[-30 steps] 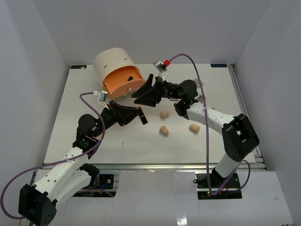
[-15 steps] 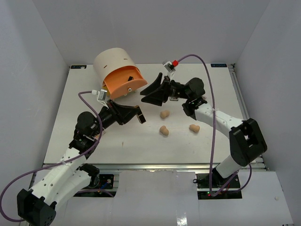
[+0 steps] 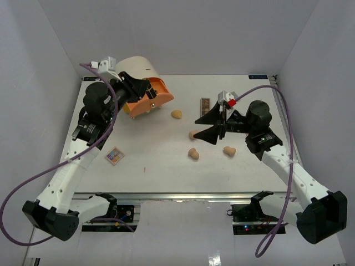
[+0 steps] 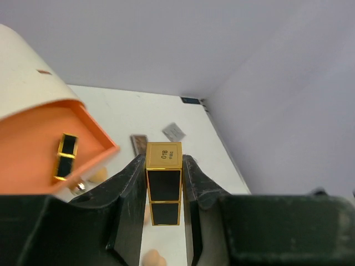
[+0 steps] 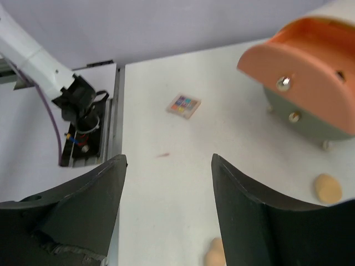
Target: Organize the makeup
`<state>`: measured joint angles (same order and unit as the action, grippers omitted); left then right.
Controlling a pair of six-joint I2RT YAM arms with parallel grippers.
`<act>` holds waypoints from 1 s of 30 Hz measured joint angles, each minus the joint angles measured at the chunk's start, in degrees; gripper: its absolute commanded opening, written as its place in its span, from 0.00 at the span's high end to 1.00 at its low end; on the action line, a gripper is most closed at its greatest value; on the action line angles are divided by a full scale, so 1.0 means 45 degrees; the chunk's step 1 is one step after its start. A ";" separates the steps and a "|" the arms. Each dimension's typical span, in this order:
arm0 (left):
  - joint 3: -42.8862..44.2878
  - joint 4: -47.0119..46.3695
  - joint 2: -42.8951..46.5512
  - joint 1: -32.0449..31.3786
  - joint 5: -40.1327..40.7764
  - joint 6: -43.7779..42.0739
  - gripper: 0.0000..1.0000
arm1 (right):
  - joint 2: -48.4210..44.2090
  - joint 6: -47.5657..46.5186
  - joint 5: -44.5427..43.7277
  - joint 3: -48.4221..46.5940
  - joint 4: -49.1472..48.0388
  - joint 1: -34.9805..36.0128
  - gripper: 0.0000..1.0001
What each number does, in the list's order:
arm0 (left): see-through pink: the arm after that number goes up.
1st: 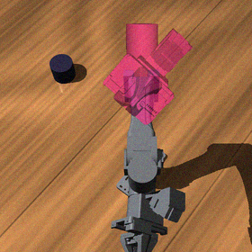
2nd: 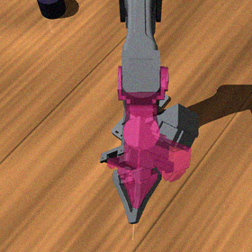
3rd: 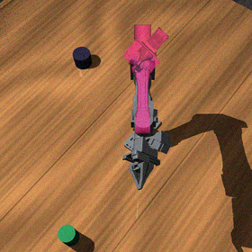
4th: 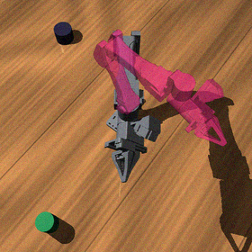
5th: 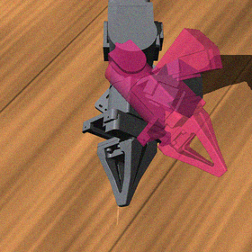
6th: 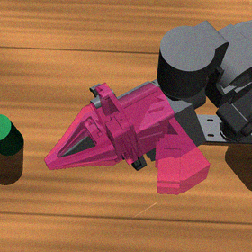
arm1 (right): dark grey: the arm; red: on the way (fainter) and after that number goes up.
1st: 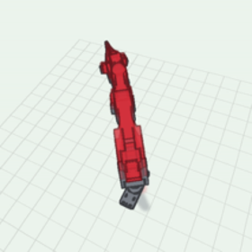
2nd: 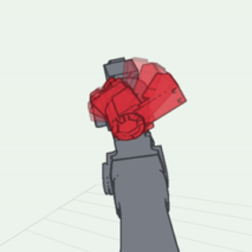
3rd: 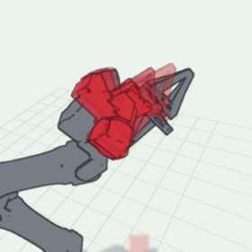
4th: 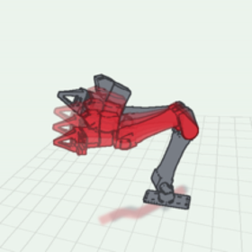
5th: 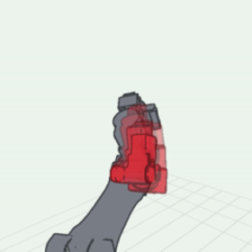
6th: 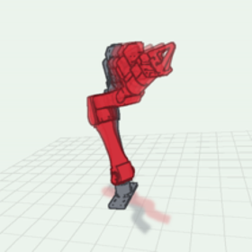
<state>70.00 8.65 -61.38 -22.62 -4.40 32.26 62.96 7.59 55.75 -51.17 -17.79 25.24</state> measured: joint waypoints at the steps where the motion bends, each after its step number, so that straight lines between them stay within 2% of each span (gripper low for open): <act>1: 0.0644 0.0258 -0.0594 0.0171 0.0196 -0.0222 1.00 | -0.0295 -0.0320 0.0055 0.0388 0.0386 -0.0021 0.30; 9: 0.4885 0.2492 -0.4882 0.0896 0.1904 -0.2246 1.00 | -0.2752 -0.2133 0.0231 0.3282 0.1719 -0.0776 0.28; 20: 0.6229 0.4195 -0.7407 0.0896 0.2630 -0.3667 0.99 | -0.3192 -0.2866 0.0769 0.4328 0.1471 -0.2117 0.26; 26: 0.6527 0.4984 -0.7644 0.0828 0.2874 -0.3918 0.69 | -0.3263 -0.2954 0.1011 0.4513 0.1309 -0.2414 0.25; 30: 0.6708 0.5531 -0.7687 0.0750 0.3104 -0.4081 0.56 | -0.3308 -0.2998 0.1080 0.4524 0.1251 -0.2618 0.25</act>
<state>100.19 33.54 -95.97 -19.25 9.57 13.90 48.08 -5.90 60.61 -30.82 -12.16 13.46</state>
